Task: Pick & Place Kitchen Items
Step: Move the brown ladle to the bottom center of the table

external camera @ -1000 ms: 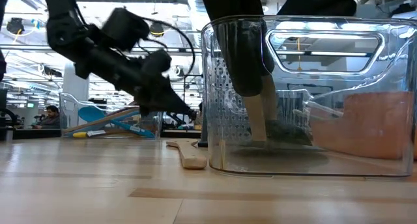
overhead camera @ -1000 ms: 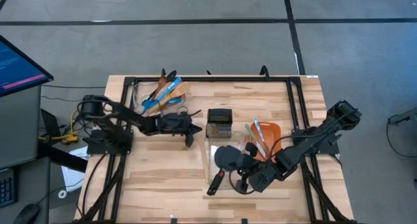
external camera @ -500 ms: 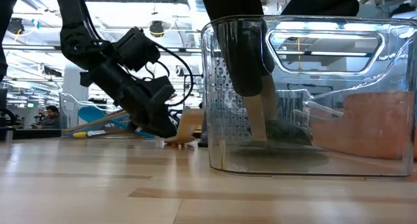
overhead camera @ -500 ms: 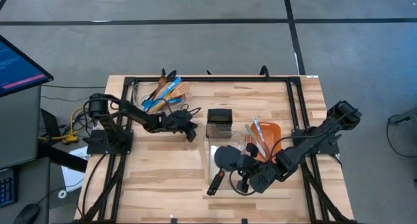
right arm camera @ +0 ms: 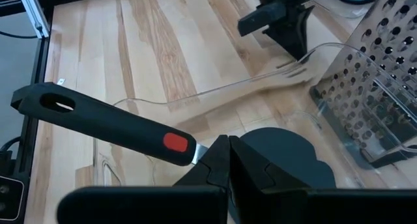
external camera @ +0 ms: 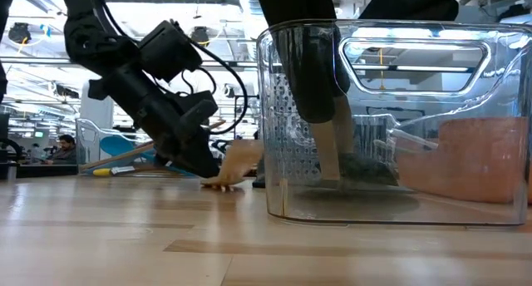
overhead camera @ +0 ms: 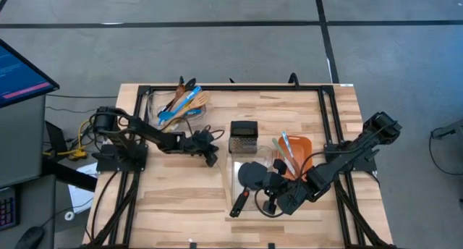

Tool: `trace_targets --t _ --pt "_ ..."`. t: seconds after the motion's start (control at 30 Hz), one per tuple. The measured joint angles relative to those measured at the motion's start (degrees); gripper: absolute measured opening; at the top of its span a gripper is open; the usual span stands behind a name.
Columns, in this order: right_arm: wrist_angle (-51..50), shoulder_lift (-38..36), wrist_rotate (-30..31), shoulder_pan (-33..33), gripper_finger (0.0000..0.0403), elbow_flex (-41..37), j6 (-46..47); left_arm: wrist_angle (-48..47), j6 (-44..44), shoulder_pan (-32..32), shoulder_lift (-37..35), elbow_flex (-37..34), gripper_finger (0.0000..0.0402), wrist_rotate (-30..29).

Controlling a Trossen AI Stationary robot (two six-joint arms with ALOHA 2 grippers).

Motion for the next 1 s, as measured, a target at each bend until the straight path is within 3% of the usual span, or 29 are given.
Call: trace_targets --t 0.37,0.8,1.0 --pt "0.04 0.0 -0.11 0.04 0.0 0.0 0.02 -3.16 -5.87 -5.44 -0.89 -0.33 0.0003 -1.87" --pt "5.51 0.02 -0.08 -2.43 0.0 0.0 -3.61 -34.08 -11.79 -12.35 -17.43 -1.1 0.0003 -7.69" --pt "13.31 0.02 -1.64 -5.71 0.0 0.01 -9.47 -34.75 -16.78 -14.09 -17.59 -3.24 0.0003 -10.64"
